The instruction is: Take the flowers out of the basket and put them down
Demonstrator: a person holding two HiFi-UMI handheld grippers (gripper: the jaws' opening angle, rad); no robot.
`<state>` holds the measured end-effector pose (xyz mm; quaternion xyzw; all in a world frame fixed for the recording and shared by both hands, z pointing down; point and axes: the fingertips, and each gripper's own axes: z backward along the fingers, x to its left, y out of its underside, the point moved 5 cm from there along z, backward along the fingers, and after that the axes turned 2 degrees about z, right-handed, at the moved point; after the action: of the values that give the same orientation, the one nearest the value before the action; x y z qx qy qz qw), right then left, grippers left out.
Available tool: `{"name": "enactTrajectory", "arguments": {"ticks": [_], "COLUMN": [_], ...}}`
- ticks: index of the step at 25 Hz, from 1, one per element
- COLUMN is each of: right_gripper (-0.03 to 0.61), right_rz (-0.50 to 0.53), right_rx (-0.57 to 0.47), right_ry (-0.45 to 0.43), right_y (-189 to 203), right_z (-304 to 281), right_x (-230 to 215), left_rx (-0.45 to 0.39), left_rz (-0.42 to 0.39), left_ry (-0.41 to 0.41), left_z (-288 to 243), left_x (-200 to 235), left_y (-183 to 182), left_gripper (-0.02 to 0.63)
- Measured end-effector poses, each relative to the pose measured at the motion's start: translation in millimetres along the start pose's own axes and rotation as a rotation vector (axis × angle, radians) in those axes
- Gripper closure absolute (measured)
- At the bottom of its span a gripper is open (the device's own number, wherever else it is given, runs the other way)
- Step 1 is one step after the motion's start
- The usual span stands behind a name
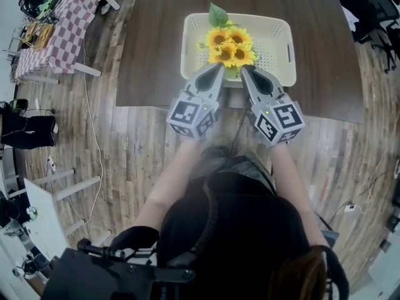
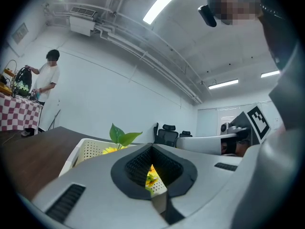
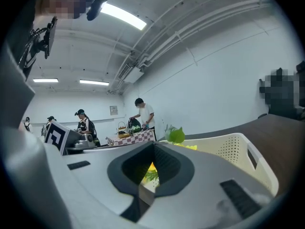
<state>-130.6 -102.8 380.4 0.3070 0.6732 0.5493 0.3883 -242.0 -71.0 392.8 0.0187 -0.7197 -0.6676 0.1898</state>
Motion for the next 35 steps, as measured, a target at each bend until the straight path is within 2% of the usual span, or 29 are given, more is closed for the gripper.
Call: {"name": "enactTrajectory", "arguments": {"ticks": [6,14,21,28,33,35], "right_gripper": [0.575,0.575,0.575,0.574,0.572,0.54], "right_rz": [0.053,0.064,0.06,0.067,0.037,0.012], "right_rx": [0.029,0.081,0.093,0.114,0.122,0.145], "right_ry": [-0.062,-0.172,-0.224,-0.212,-0.167,-0.155], "right_y": [-10,-13,-14,-12,-13,-7], "right_z": [-12,-26,-38,-49,-59,-65], "right_x": [-18,-42,-60,-78,-95,-101], "left_rx": [-0.01,-0.054,-0.075,-0.088,-0.09,-0.09], "left_rz": [-0.01,-0.025,-0.021,-0.026,-0.025,-0.021], "left_ry": [-0.06,-0.199,-0.279,-0.318,-0.343,-0.352], "left_z": [-8,-14,-19,-23,-25,-24], "left_x": [10,24,26,28,34,38], "left_y": [-7,-20,-22,-22,-29,-29], "left_gripper": [0.601,0.601,0.601,0.601,0.601,0.601]}}
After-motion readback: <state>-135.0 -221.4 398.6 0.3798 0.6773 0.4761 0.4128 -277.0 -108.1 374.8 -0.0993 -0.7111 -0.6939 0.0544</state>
